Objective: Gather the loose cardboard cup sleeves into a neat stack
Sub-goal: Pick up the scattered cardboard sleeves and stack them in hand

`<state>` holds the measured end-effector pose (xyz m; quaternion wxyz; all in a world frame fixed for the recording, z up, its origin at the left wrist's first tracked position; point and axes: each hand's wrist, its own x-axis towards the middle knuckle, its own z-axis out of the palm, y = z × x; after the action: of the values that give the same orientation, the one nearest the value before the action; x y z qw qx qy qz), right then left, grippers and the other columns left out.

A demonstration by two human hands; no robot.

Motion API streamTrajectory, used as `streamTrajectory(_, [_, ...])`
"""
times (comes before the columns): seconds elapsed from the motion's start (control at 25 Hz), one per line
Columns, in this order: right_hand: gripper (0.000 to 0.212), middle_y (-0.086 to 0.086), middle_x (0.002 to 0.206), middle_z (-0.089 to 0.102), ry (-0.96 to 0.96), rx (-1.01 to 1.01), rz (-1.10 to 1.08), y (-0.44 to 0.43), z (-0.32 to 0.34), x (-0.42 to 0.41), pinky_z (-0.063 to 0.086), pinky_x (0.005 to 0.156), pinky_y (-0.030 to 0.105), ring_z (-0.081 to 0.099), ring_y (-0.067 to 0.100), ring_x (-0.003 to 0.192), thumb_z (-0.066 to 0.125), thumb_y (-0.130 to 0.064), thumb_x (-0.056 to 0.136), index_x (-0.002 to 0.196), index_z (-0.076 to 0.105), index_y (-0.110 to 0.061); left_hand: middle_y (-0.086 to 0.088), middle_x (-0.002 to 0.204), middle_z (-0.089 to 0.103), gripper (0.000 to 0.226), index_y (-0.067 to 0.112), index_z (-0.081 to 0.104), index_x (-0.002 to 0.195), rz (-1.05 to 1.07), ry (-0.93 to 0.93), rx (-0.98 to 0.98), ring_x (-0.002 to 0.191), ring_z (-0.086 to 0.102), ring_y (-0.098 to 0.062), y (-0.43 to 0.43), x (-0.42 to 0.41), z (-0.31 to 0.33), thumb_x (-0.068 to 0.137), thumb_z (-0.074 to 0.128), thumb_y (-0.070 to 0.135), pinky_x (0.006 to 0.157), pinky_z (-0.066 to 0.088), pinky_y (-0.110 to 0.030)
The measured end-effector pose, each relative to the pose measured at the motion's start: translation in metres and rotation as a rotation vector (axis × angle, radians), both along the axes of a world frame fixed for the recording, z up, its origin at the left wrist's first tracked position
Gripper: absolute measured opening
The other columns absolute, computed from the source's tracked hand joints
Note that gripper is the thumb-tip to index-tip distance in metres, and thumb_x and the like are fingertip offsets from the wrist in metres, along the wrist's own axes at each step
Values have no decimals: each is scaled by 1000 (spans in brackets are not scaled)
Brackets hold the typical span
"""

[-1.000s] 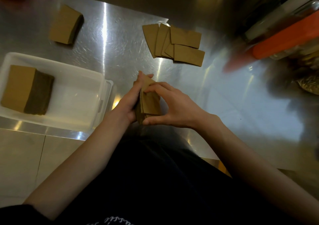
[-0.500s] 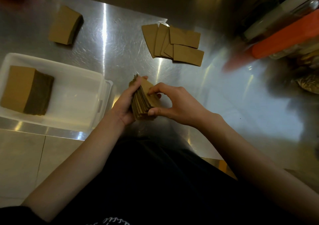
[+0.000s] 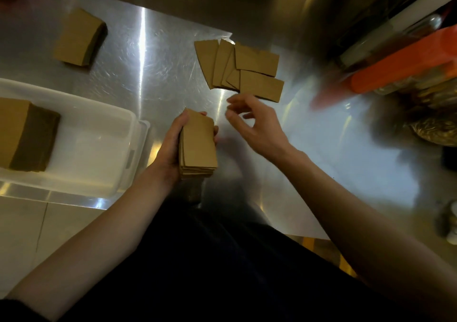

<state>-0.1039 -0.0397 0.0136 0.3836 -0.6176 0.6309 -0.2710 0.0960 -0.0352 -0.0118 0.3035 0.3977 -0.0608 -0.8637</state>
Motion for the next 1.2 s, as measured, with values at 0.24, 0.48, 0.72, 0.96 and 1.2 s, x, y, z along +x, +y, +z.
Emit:
streamTrajectory(0.24, [44, 8, 125, 56, 348, 236, -145, -64, -44, -55, 49, 92, 34, 57, 22, 109, 59, -31, 92, 132, 49, -15, -14, 116, 60, 44, 28, 50, 132, 76, 151, 42, 100, 62, -24, -9, -7, -7, 93, 55, 50, 83, 57, -37])
streamTrajectory(0.48, [55, 14, 122, 52, 737, 191, 38, -97, -62, -61, 47, 86, 44, 49, 33, 110, 67, -49, 81, 120, 52, -14, -15, 120, 60, 44, 28, 52, 132, 109, 148, 98, 101, 65, -25, -13, -5, -17, 93, 58, 49, 83, 59, -38])
streamTrajectory(0.72, [50, 4, 114, 57, 673, 269, 30, -90, -62, -67, 51, 79, 37, 56, 25, 99, 72, -52, 76, 111, 52, -22, -16, 115, 64, 41, 27, 56, 130, 87, 132, 71, 99, 67, -26, -14, -1, -20, 95, 53, 49, 82, 59, -39])
streamTrajectory(0.96, [58, 9, 135, 49, 466, 450, 161, -84, -40, -85, 49, 82, 36, 53, 30, 112, 68, -19, 88, 135, 37, -32, -15, 118, 61, 38, 28, 58, 126, 85, 153, 60, 101, 64, -25, -13, 2, -20, 95, 52, 49, 84, 58, -38])
streamTrajectory(1.2, [35, 7, 127, 53, 477, 476, 135, -92, -29, -92, 46, 79, 28, 51, 21, 101, 66, -18, 90, 122, 52, -19, -15, 119, 60, 38, 29, 56, 128, 83, 148, 54, 101, 64, -24, -13, 4, -18, 95, 51, 49, 84, 58, -37])
